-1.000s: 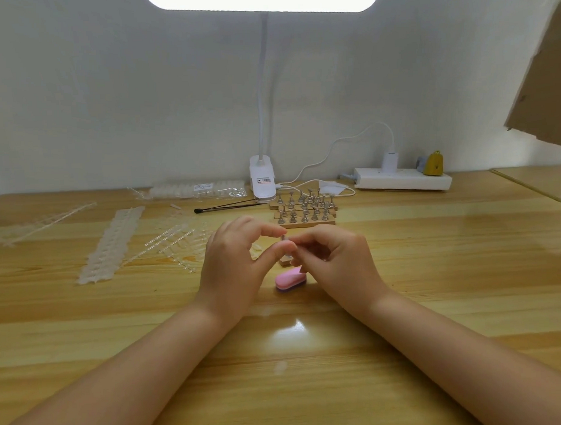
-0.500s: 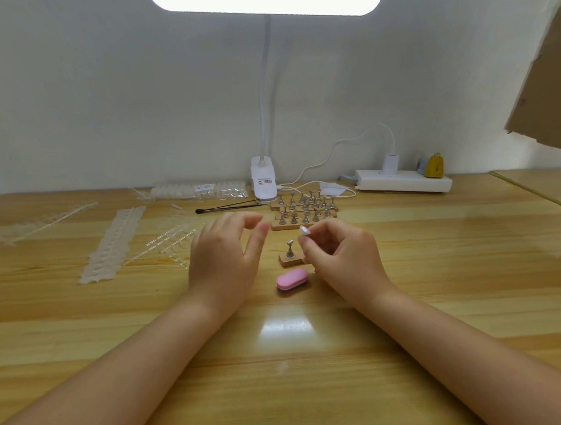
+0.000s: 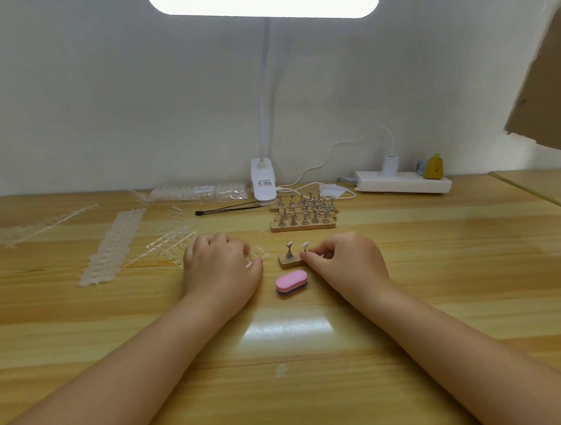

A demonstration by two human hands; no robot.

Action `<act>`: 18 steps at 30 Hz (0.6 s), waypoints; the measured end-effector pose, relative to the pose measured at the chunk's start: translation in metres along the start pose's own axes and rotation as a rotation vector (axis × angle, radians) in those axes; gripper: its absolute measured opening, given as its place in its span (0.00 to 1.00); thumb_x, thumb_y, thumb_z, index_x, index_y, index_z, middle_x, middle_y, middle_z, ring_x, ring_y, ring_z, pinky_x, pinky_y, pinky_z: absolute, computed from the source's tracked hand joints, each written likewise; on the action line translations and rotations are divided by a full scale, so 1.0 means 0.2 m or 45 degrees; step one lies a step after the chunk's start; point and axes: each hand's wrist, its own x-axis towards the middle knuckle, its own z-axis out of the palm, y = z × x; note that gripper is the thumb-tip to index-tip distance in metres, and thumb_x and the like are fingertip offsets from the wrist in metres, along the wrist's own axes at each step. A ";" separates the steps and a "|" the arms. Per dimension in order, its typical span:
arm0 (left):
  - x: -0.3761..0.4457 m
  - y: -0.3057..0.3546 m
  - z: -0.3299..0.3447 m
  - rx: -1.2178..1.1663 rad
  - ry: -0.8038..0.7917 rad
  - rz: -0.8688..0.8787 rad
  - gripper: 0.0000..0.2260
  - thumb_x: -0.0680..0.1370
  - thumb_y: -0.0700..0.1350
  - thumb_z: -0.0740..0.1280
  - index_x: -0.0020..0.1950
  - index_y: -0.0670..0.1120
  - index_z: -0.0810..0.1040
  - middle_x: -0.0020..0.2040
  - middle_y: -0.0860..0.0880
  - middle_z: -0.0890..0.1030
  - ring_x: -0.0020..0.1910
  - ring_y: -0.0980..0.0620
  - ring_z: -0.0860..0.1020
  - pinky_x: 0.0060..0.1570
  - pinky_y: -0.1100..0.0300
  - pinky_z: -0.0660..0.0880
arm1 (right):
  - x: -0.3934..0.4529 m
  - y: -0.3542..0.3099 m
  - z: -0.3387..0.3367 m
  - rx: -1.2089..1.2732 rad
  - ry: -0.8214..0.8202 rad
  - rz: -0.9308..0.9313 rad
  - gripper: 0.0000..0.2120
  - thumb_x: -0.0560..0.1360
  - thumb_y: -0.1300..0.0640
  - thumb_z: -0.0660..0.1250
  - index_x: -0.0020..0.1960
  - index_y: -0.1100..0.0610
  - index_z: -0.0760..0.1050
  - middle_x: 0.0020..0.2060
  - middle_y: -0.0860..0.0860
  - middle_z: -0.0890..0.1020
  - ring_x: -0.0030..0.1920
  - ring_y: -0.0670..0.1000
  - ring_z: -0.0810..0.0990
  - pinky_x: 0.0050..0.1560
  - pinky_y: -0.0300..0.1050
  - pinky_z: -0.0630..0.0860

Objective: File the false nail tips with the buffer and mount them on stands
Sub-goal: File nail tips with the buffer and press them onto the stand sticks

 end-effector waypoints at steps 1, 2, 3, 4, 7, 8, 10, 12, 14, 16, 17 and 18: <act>0.00 0.00 0.00 -0.024 0.007 -0.007 0.14 0.76 0.59 0.63 0.56 0.55 0.78 0.56 0.54 0.77 0.60 0.48 0.69 0.62 0.54 0.61 | 0.00 0.00 0.00 -0.011 -0.006 -0.005 0.10 0.74 0.45 0.69 0.47 0.49 0.85 0.39 0.45 0.84 0.42 0.46 0.80 0.42 0.43 0.76; 0.00 0.00 -0.01 -0.056 0.020 -0.008 0.14 0.75 0.58 0.64 0.57 0.54 0.77 0.55 0.54 0.77 0.60 0.48 0.70 0.62 0.54 0.61 | 0.00 0.00 0.00 -0.014 -0.011 -0.012 0.09 0.74 0.46 0.69 0.47 0.49 0.85 0.39 0.44 0.84 0.42 0.46 0.80 0.42 0.43 0.76; 0.00 0.00 -0.01 -0.104 0.048 0.000 0.13 0.75 0.57 0.65 0.56 0.53 0.77 0.53 0.55 0.78 0.58 0.48 0.71 0.60 0.54 0.62 | -0.01 0.00 -0.01 -0.011 -0.012 -0.017 0.08 0.74 0.47 0.69 0.47 0.49 0.84 0.38 0.44 0.83 0.42 0.46 0.80 0.41 0.42 0.75; 0.00 0.00 -0.02 -0.173 0.089 0.011 0.11 0.75 0.55 0.67 0.55 0.53 0.76 0.50 0.56 0.78 0.56 0.48 0.72 0.58 0.55 0.63 | -0.01 -0.01 -0.01 -0.003 -0.008 -0.020 0.07 0.74 0.49 0.69 0.46 0.49 0.84 0.36 0.43 0.82 0.41 0.46 0.79 0.41 0.41 0.75; 0.00 0.01 -0.04 -0.492 0.184 0.001 0.05 0.76 0.48 0.68 0.49 0.51 0.75 0.41 0.56 0.77 0.45 0.50 0.75 0.50 0.55 0.69 | -0.02 -0.01 -0.02 0.025 0.020 -0.019 0.04 0.71 0.52 0.69 0.42 0.50 0.83 0.30 0.41 0.78 0.36 0.45 0.78 0.38 0.41 0.75; 0.00 0.01 -0.05 -0.633 0.174 -0.009 0.04 0.76 0.48 0.68 0.48 0.50 0.75 0.41 0.56 0.77 0.43 0.52 0.75 0.47 0.55 0.71 | -0.02 -0.01 -0.01 0.031 0.024 -0.019 0.05 0.71 0.52 0.69 0.41 0.50 0.83 0.29 0.41 0.77 0.35 0.45 0.77 0.36 0.41 0.75; 0.00 0.03 -0.06 -0.903 0.136 -0.020 0.02 0.78 0.48 0.66 0.47 0.51 0.74 0.42 0.53 0.78 0.42 0.53 0.76 0.44 0.56 0.74 | -0.01 -0.01 -0.01 0.024 0.022 -0.031 0.06 0.71 0.50 0.69 0.42 0.50 0.83 0.29 0.41 0.76 0.34 0.44 0.77 0.34 0.40 0.73; -0.01 0.05 -0.07 -1.035 0.123 -0.021 0.03 0.79 0.47 0.65 0.45 0.53 0.73 0.42 0.52 0.79 0.42 0.55 0.76 0.42 0.63 0.73 | -0.01 -0.01 -0.01 -0.015 0.010 -0.056 0.07 0.74 0.48 0.69 0.44 0.49 0.83 0.31 0.41 0.77 0.36 0.44 0.77 0.35 0.40 0.71; -0.02 0.07 -0.07 -1.093 0.123 -0.029 0.05 0.80 0.46 0.63 0.44 0.53 0.73 0.40 0.51 0.79 0.38 0.61 0.75 0.38 0.70 0.70 | 0.00 0.00 -0.01 -0.044 -0.002 -0.069 0.08 0.75 0.47 0.68 0.46 0.49 0.84 0.36 0.44 0.82 0.39 0.46 0.78 0.38 0.42 0.73; -0.02 0.08 -0.06 -1.132 0.115 -0.039 0.05 0.80 0.45 0.63 0.45 0.51 0.73 0.41 0.50 0.78 0.36 0.61 0.74 0.36 0.72 0.69 | 0.00 0.00 -0.01 -0.050 -0.016 -0.082 0.08 0.76 0.48 0.67 0.48 0.49 0.83 0.39 0.45 0.83 0.41 0.46 0.79 0.39 0.42 0.74; -0.03 0.08 -0.06 -1.152 0.103 -0.045 0.04 0.80 0.45 0.63 0.45 0.50 0.73 0.41 0.49 0.78 0.36 0.60 0.73 0.37 0.70 0.70 | 0.00 -0.01 -0.01 -0.055 -0.026 -0.093 0.08 0.77 0.48 0.66 0.48 0.49 0.83 0.40 0.45 0.84 0.41 0.46 0.78 0.40 0.43 0.75; -0.03 0.08 -0.06 -1.177 0.087 -0.052 0.04 0.80 0.44 0.63 0.45 0.50 0.73 0.42 0.48 0.79 0.37 0.57 0.74 0.38 0.67 0.72 | 0.00 -0.01 -0.01 -0.061 -0.034 -0.101 0.08 0.77 0.49 0.66 0.49 0.49 0.83 0.41 0.45 0.84 0.42 0.46 0.78 0.40 0.43 0.75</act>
